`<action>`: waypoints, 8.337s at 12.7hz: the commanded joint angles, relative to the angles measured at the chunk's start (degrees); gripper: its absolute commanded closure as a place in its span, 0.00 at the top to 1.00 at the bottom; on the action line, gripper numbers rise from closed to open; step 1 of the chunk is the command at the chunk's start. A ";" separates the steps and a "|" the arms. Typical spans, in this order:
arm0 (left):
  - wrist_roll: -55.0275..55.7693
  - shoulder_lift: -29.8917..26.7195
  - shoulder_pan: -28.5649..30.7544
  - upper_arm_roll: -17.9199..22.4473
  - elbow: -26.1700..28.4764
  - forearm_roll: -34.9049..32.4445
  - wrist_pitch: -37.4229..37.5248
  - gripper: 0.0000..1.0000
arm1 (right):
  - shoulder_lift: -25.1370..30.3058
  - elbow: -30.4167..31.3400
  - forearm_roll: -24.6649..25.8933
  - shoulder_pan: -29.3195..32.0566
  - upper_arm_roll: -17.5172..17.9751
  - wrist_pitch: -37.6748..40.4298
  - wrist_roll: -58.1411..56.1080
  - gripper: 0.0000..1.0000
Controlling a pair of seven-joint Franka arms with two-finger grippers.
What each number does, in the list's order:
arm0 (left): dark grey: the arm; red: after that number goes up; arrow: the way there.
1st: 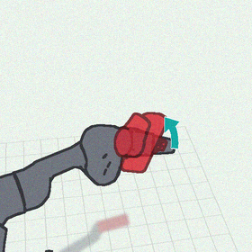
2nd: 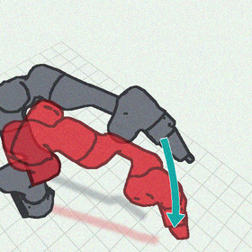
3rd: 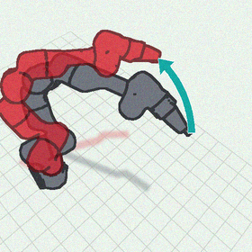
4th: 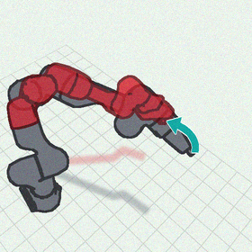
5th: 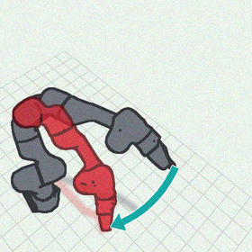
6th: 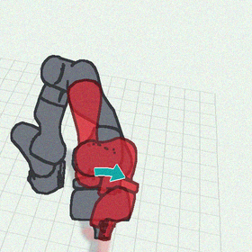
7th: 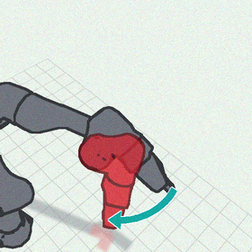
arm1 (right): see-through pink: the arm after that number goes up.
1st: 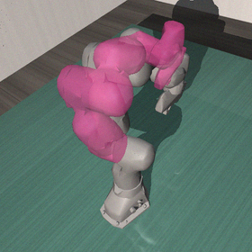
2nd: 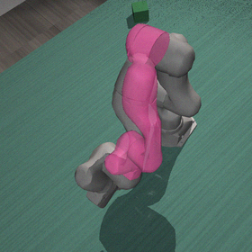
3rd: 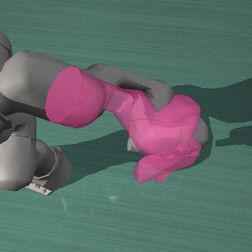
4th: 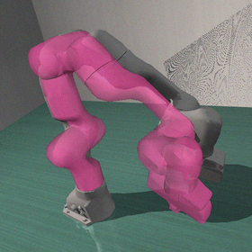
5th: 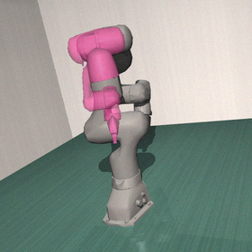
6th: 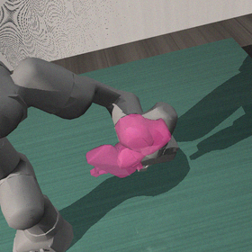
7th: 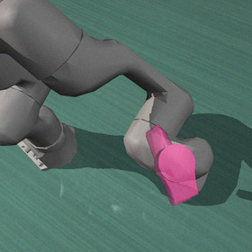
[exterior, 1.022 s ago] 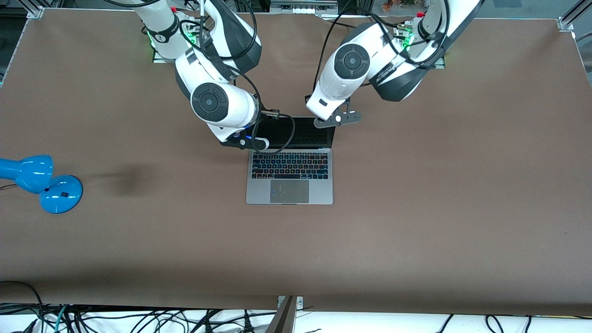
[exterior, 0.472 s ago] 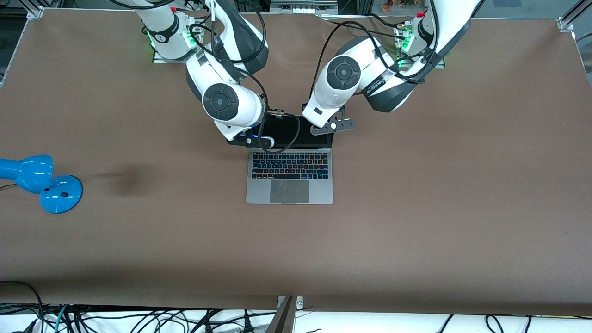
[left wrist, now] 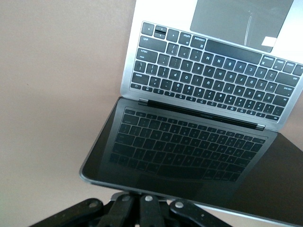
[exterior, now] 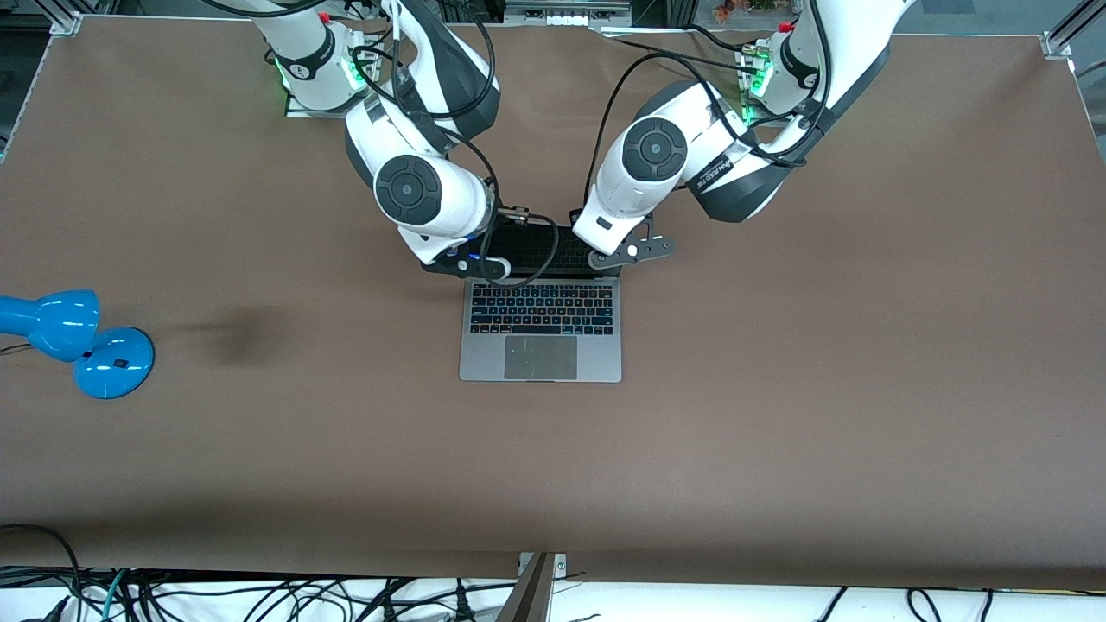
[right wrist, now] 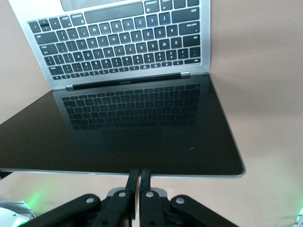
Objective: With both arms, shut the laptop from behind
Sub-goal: 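Lower both grippers to the back of the laptop screen, then push the screen forward with both grippers toward the keyboard, then press the lid down flat with both grippers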
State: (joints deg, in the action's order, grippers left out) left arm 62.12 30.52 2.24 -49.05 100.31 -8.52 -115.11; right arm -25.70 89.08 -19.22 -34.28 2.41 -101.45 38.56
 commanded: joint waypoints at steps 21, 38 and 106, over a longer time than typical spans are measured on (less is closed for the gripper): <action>0.73 6.30 -2.24 2.73 -7.23 -4.14 -0.11 0.00 | -1.20 -0.31 4.19 -0.61 -0.47 -0.33 2.13 0.01; 0.99 11.05 -7.06 9.31 -12.95 -6.16 -0.02 0.00 | -4.88 -3.65 8.06 2.03 -0.56 -2.52 -0.94 0.00; -0.93 17.92 -17.62 23.91 -26.67 -5.81 2.25 1.00 | -18.69 -22.45 12.63 5.72 -4.33 5.61 -7.70 0.00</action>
State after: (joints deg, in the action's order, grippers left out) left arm 62.05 51.97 -15.55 -25.19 72.23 -12.96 -115.86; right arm -44.02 70.38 -7.72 -29.42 -1.66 -101.53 32.50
